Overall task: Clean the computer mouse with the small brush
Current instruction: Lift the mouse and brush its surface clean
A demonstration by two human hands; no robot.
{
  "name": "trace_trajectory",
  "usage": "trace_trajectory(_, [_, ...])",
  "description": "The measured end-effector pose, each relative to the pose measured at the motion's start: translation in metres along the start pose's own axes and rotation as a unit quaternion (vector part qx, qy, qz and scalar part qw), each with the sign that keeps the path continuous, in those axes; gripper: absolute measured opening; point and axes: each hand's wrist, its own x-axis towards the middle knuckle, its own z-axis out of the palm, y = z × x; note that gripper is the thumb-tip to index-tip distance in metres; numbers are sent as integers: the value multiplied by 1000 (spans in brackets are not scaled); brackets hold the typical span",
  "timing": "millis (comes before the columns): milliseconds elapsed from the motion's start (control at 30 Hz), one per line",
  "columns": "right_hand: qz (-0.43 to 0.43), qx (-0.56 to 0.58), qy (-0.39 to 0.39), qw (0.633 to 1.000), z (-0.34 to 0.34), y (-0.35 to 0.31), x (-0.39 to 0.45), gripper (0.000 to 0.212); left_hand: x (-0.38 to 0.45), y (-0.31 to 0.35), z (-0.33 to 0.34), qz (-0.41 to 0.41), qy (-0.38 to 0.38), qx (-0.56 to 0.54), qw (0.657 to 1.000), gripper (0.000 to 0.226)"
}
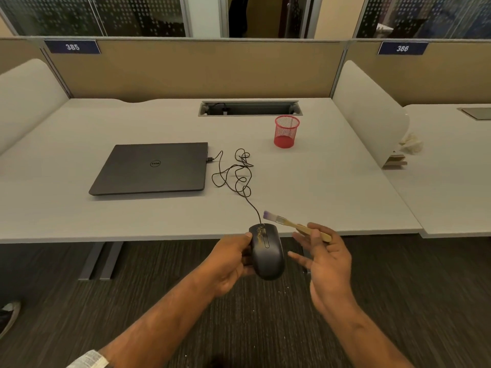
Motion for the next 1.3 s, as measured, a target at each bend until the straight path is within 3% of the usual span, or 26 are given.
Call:
trace_trajectory(133, [55, 31, 15, 998, 9, 8, -2, 21, -3, -6, 2, 10, -7, 31, 999, 36])
trace_trajectory(533, [94, 51, 17, 994, 14, 14, -4, 17, -6, -15, 7, 49, -6, 42, 998, 34])
trace_trajectory(633, [93, 53, 22, 994, 13, 13, -4, 17, -8, -14, 7, 71, -57, 56, 994, 33])
trace_trajectory(700, [90, 52, 21, 994, 10, 12, -3, 18, -11, -12, 4, 80, -116, 76, 987, 45])
trace_trajectory(767, [90, 57, 19, 994, 10, 12, -3, 18, -14, -11, 1, 90, -142, 121, 978, 72])
trace_trajectory(1000, [84, 47, 11, 995, 13, 12, -3, 17, -14, -17, 3, 126, -118, 235, 957, 125])
trace_trajectory(1300, [83, 45, 7, 996, 12, 13, -3, 18, -13, -20, 3, 186, -30, 349, 918, 134])
